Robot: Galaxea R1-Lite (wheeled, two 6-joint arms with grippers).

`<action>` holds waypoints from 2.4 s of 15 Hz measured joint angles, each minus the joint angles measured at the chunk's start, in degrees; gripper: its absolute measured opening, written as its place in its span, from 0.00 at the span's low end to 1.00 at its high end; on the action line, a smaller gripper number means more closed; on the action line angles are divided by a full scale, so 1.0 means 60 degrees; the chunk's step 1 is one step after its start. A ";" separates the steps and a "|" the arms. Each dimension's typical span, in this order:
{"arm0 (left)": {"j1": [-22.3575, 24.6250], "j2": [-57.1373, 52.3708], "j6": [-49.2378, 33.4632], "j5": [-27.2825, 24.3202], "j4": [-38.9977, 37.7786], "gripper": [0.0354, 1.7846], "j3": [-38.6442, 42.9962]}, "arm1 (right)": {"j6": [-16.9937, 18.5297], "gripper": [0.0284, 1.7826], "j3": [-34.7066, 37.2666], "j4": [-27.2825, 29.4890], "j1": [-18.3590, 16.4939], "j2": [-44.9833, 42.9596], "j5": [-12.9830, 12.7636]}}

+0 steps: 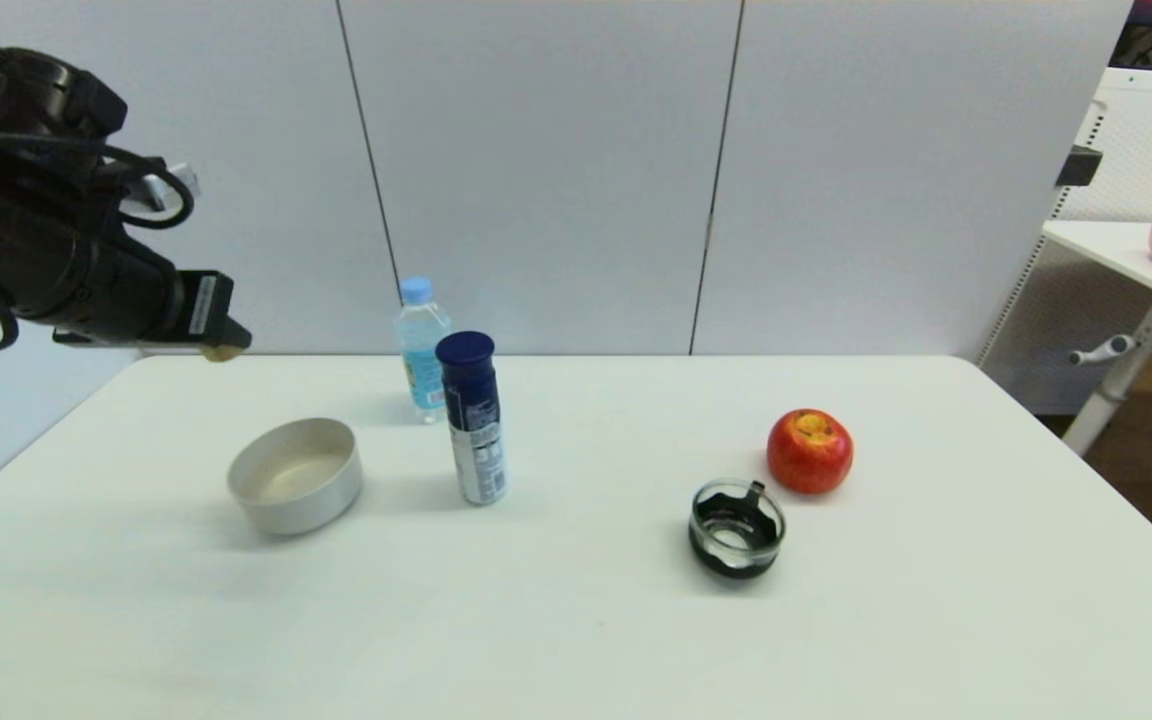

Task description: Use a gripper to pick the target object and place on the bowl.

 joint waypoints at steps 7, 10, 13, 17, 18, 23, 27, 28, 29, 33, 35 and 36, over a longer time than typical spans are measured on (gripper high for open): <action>-0.0886 -0.1227 0.0022 0.0022 -0.1916 0.27 0.3822 | -0.0004 0.96 0.0000 0.0000 0.0004 0.0000 0.0000; -0.0951 -0.0983 0.0024 0.0022 -0.2422 0.27 0.4277 | 0.0000 0.96 0.0000 0.0000 0.0004 0.0000 0.0000; -0.0973 -0.0587 0.0061 0.0018 -0.3060 0.27 0.4336 | -0.0006 0.96 0.0000 0.0000 0.0004 0.0000 0.0000; -0.0973 -0.0128 0.0073 0.0026 -0.3086 0.27 0.4336 | -0.0004 0.96 0.0000 0.0000 0.0004 0.0000 -0.0002; -0.0977 -0.0055 0.0089 0.0022 -0.3092 0.33 0.4328 | -0.0006 0.96 0.0000 0.0000 0.0004 0.0000 0.0000; -0.0951 0.0091 0.0388 0.0331 -0.3596 0.63 0.3858 | -0.0004 0.96 0.0000 0.0000 0.0004 0.0000 0.0004; -0.0951 -0.0203 0.0758 0.0579 -0.3665 0.76 0.2733 | -0.0004 0.96 0.0000 0.0004 0.0004 0.0000 0.0000; -0.0949 -0.0419 0.0798 0.0583 -0.3657 0.78 0.2393 | -0.0004 0.96 0.0000 0.0000 0.0004 0.0000 0.0000; -0.0951 -0.0681 0.0813 0.0579 -0.3661 0.80 0.2007 | -0.0004 0.96 0.0000 0.0004 0.0004 0.0000 0.0000; -0.0949 -0.2058 0.0890 0.0573 -0.3527 0.86 0.1107 | -0.0004 0.96 0.0000 0.0004 0.0004 0.0000 0.0004; -0.0922 -0.2995 0.0912 0.0575 -0.3322 0.88 0.1223 | -0.0004 0.96 0.0000 0.0000 0.0004 0.0000 0.0000; -0.0896 -0.3596 0.0908 0.0593 -0.3180 0.89 0.1424 | -0.0004 0.96 0.0000 0.0004 0.0004 0.0000 0.0000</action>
